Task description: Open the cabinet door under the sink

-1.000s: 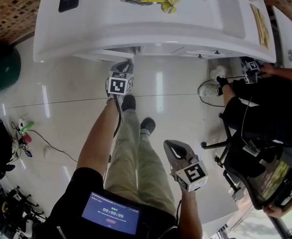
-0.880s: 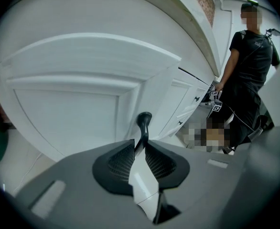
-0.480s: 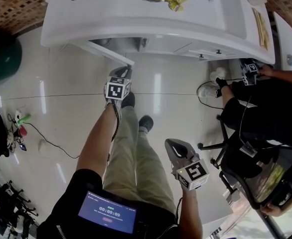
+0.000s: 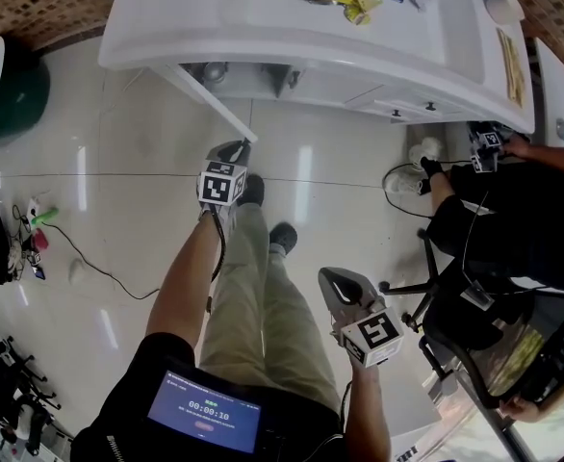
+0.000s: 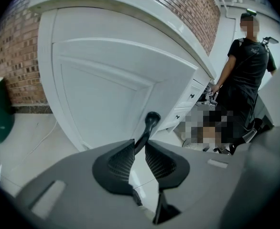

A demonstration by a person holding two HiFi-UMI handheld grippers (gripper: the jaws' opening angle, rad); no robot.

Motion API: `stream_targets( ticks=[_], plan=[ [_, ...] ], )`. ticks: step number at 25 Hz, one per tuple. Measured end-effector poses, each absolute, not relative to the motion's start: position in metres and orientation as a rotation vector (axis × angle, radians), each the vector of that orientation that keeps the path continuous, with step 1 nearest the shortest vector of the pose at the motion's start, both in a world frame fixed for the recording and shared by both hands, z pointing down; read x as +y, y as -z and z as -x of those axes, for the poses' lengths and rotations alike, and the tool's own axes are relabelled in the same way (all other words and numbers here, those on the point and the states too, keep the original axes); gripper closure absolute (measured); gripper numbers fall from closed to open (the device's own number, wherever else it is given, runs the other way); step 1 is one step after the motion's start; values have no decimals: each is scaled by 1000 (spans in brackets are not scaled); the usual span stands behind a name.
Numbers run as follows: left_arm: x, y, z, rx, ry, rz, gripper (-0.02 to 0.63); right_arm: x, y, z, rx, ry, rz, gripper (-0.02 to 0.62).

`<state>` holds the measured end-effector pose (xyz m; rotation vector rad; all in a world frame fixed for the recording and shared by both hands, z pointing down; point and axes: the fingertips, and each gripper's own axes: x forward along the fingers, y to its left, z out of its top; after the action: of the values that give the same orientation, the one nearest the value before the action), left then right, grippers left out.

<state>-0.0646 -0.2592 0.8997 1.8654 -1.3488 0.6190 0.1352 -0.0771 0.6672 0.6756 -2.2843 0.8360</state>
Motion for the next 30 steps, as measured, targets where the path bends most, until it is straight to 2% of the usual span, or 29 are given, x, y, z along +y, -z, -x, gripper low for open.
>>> stream_targets(
  ticks=[9, 19, 30],
  plan=[
    [-213, -898, 107, -1429, -586, -1784, 529, -70, -666, -123, -2313, -808, -629, 603],
    [-168, -899, 185, -1572, -551, -1636, 546, -59, -667, -90, -2351, -804, -510, 604],
    [-147, -898, 270, -1674, -544, -1494, 569, -54, -674, -89, -2321, -789, -444, 604]
  ],
)
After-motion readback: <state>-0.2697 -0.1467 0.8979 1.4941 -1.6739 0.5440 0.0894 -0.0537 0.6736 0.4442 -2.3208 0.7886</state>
